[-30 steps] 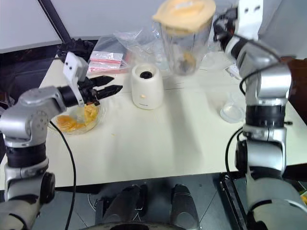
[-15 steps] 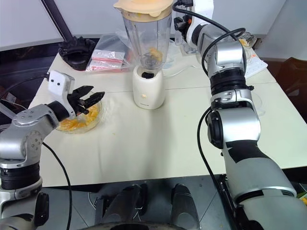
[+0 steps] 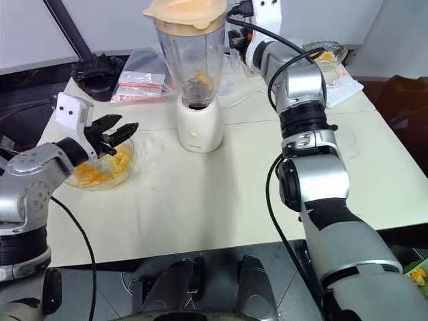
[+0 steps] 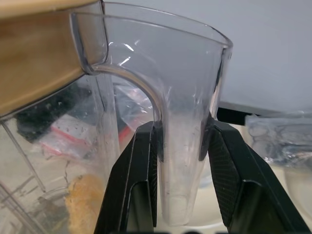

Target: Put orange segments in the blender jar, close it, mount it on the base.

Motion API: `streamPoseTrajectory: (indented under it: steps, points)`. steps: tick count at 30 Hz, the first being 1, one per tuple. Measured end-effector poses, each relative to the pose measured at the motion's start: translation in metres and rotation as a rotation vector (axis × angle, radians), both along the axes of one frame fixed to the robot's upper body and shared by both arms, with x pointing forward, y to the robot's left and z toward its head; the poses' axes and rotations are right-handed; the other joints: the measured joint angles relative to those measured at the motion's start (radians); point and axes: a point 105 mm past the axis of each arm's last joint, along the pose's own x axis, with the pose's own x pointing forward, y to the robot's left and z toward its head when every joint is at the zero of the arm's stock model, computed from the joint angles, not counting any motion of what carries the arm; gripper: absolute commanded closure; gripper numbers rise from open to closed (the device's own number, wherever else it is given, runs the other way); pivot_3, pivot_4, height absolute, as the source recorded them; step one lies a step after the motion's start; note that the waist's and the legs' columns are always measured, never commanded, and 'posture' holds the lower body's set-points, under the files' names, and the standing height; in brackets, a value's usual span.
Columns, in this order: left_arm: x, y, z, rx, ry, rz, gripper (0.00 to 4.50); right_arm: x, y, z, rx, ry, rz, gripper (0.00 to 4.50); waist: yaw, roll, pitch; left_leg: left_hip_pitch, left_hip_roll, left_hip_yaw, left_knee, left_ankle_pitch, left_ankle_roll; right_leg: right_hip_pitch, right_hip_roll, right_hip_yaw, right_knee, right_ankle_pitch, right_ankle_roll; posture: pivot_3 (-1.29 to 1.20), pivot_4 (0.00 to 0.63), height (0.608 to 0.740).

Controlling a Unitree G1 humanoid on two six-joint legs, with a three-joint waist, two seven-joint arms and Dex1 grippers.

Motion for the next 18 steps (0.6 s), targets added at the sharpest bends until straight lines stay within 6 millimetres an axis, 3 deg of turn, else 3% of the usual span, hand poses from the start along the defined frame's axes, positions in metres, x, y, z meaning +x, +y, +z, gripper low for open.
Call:
streamPoseTrajectory:
  steps: [12, 18]
  points:
    - [-0.005, -0.009, 0.002, -0.038, 0.01, -0.068, 1.9, -0.002, 0.002, -0.012, -0.002, 0.008, -0.003, 3.52, -0.001, 0.0, 0.0, 0.001, 0.0, 0.0, 0.0, 0.0, 0.0, 0.0, 0.0, 0.0, 0.001, 0.0, 0.0, 0.0, 0.15, 0.74]
    - [-0.004, -0.013, 0.0, -0.037, 0.017, -0.079, 1.9, -0.003, 0.0, -0.026, -0.107, 0.003, -0.019, 3.52, 0.003, -0.001, -0.001, 0.002, 0.0, 0.0, 0.0, 0.0, 0.0, 0.001, 0.0, 0.0, 0.001, 0.0, 0.0, 0.0, 0.15, 0.74]
